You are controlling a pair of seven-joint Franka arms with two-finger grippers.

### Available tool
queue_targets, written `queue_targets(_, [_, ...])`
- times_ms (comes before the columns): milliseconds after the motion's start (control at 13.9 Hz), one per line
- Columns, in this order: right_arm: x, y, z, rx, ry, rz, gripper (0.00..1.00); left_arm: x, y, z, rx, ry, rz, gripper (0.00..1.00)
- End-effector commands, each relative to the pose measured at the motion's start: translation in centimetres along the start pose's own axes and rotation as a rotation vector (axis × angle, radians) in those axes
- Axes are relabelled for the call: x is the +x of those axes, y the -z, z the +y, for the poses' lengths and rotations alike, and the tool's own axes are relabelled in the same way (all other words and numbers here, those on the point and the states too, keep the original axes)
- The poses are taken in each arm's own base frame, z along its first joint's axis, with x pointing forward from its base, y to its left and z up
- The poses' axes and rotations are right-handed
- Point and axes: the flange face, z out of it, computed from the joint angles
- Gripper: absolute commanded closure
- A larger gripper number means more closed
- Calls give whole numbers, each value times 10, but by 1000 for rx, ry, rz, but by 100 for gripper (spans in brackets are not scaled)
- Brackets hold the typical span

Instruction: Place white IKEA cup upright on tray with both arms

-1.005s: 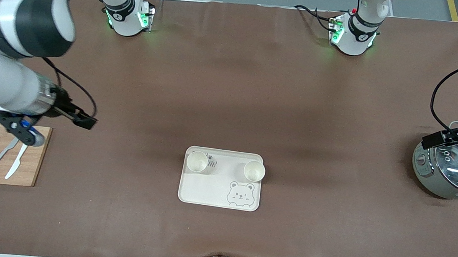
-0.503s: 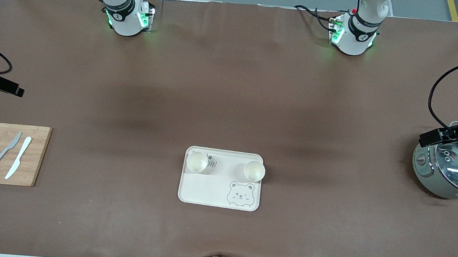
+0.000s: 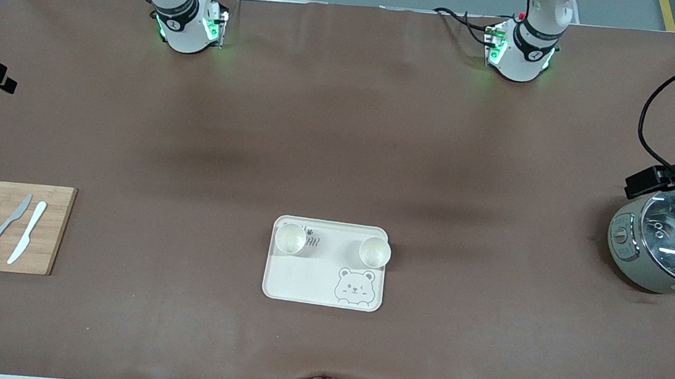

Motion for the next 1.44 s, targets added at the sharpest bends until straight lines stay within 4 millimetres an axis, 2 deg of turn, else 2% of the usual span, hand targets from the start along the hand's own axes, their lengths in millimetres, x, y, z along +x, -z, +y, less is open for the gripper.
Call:
queue_targets(0, [-15, -16, 5, -17, 9, 16, 0, -36, 5, -5, 16, -10, 1, 0])
queue_targets(144, [-20, -21, 6, -15, 11, 41, 0, -43, 8, -16, -48, 14, 9, 0])
queue_targets(359, [-23, -19, 6, -15, 12, 30, 0, -44, 10, -18, -56, 5, 31, 0])
queue_targets(503, [-21, -15, 5, -17, 15, 42, 0, -44, 13, -16, -57, 1, 37, 0])
queue_targets(646, [-23, 5, 1, -41, 18, 83, 0, -43, 13, -15, -59, -19, 45, 0])
queue_targets(1005, [-22, 4, 6, -48, 10, 81, 0, -37, 4, -5, -59, -37, 48, 0])
queue_targets(1364, [-22, 4, 4, -49, 13, 81, 0, -40, 7, -1, -57, -150, 53, 0])
